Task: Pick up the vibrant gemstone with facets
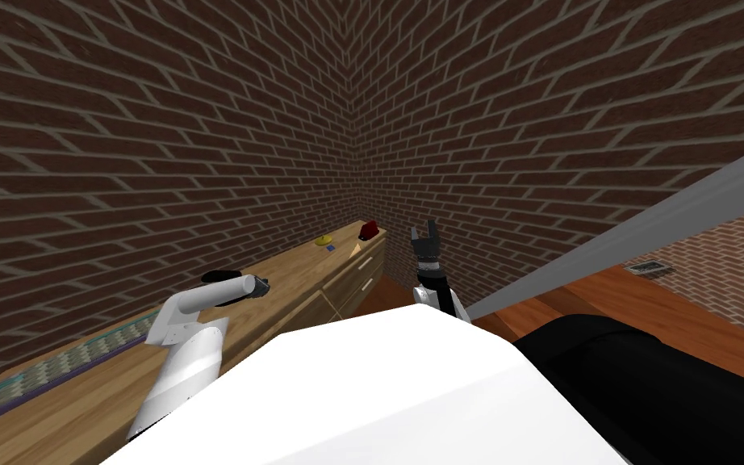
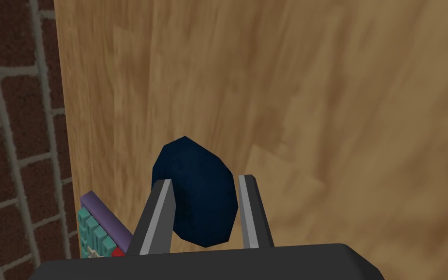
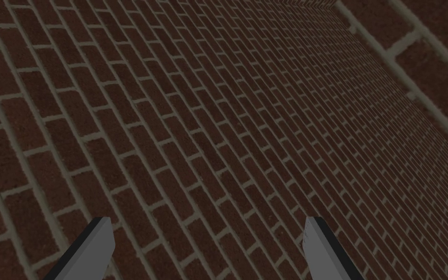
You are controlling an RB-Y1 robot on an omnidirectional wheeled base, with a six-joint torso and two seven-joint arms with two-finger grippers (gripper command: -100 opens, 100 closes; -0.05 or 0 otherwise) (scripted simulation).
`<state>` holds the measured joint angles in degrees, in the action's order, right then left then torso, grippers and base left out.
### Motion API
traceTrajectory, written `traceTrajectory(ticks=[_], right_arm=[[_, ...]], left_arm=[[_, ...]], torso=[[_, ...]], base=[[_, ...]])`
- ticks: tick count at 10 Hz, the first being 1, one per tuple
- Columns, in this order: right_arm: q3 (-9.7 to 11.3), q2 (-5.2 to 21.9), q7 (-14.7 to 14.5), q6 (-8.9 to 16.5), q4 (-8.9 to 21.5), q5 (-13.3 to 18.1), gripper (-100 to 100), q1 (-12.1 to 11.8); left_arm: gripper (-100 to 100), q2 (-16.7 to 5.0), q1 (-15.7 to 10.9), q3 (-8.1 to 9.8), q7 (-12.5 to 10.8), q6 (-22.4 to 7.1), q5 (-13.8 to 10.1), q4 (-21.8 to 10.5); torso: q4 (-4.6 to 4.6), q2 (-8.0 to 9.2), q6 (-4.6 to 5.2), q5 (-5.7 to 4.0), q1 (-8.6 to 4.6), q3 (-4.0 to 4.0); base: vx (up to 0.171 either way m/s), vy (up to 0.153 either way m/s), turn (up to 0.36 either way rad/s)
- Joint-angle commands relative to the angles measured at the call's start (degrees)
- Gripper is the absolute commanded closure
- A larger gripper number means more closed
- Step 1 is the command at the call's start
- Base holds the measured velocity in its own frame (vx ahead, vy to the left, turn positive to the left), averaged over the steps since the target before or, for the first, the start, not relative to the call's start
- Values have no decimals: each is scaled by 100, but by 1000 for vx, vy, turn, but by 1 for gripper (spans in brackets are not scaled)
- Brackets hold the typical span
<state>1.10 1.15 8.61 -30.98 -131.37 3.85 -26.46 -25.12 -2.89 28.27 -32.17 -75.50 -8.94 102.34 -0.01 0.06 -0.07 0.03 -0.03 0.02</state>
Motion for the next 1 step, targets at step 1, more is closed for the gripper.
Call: traceTrajectory(ticks=[1], right_arm=[[0, 0, 0, 0, 0, 0, 0, 0]], left_arm=[[0, 0, 0, 0, 0, 0, 0, 0]], torso=[[0, 0, 0, 0, 0, 0]], base=[[0, 0, 0]])
